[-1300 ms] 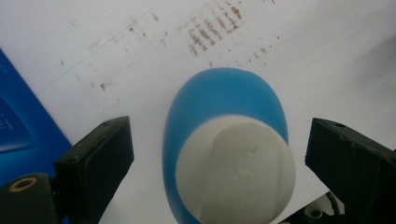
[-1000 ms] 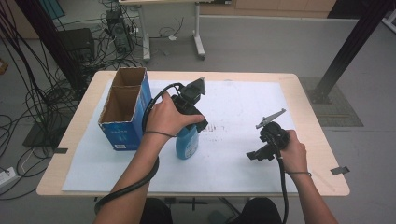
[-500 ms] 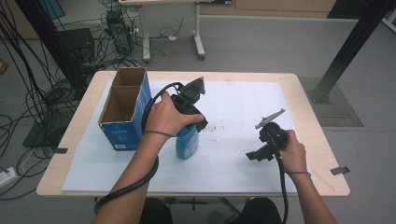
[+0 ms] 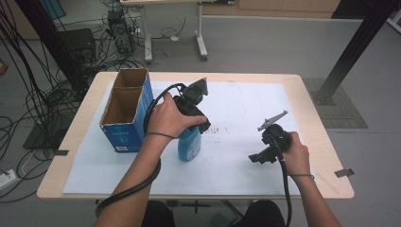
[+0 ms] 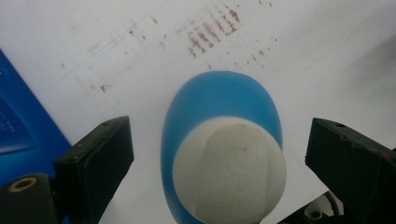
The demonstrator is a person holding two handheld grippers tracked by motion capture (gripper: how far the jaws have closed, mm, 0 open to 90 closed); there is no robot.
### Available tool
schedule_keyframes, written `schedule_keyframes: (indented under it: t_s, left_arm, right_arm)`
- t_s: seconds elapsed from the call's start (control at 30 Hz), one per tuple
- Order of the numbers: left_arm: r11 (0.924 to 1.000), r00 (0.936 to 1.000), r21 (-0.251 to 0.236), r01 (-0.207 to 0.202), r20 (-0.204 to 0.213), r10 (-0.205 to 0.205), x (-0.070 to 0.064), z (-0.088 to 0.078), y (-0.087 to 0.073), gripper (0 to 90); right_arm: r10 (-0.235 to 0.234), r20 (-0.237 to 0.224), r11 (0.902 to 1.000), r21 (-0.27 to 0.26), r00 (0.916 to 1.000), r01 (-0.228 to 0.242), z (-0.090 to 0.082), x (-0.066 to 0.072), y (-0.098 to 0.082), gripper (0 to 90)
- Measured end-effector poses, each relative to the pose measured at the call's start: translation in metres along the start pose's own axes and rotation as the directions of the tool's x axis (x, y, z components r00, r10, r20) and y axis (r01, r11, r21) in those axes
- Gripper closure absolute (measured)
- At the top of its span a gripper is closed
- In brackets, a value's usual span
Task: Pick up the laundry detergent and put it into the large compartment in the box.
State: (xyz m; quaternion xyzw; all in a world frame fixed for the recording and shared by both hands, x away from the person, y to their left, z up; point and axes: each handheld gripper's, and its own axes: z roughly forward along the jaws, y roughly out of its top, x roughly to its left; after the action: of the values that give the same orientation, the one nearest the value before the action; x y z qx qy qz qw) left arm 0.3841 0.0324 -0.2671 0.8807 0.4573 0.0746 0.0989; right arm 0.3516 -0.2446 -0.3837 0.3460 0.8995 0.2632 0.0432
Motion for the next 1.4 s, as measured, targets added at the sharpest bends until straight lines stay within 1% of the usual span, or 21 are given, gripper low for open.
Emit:
schedule_keyframes:
  t_s: [0.53,0.73,0.93,1.03,1.2,1.27,1.33,1.4]
  left_arm:
    - [0.9999,0.9999,0.009,0.008,0.012,-0.008,0.003,0.009,-0.001,8.2]
    - [0.9999,0.9999,0.010,0.008,0.014,-0.008,0.003,0.010,0.000,10.5]
    - [0.9999,0.9999,0.010,0.003,0.010,-0.003,0.003,0.009,0.000,15.6]
    - [0.9999,0.9999,0.013,0.005,0.013,-0.005,0.003,0.009,0.000,21.6]
    - [0.9999,0.9999,0.012,0.008,0.014,-0.008,0.004,0.009,0.000,23.8]
    - [0.9999,0.9998,0.010,0.009,0.017,-0.009,0.005,0.009,0.000,26.0]
    - [0.9999,0.9998,0.010,0.009,0.018,-0.009,0.005,0.009,0.000,30.1]
    - [1.0000,0.9998,0.006,0.007,0.017,-0.007,0.005,0.009,-0.001,30.9]
  right_arm:
    - [0.004,-0.002,1.0000,0.002,1.0000,-0.004,0.002,-0.001,-0.002,5.8]
    - [0.006,-0.002,1.0000,0.002,1.0000,-0.006,0.002,-0.002,-0.002,5.7]
    - [0.008,-0.002,1.0000,0.001,1.0000,-0.008,0.002,-0.002,-0.003,5.8]
    - [0.010,-0.004,0.9999,0.003,0.9999,-0.010,0.002,-0.002,-0.003,5.7]
    - [0.008,-0.004,1.0000,0.002,1.0000,-0.008,0.002,-0.002,-0.003,5.8]
    - [0.007,-0.003,1.0000,0.002,1.0000,-0.007,0.002,-0.003,-0.003,5.7]
    - [0.007,-0.002,1.0000,0.002,1.0000,-0.007,0.002,-0.003,-0.003,5.8]
    - [0.006,-0.001,1.0000,0.002,1.0000,-0.006,0.002,-0.003,-0.003,5.7]
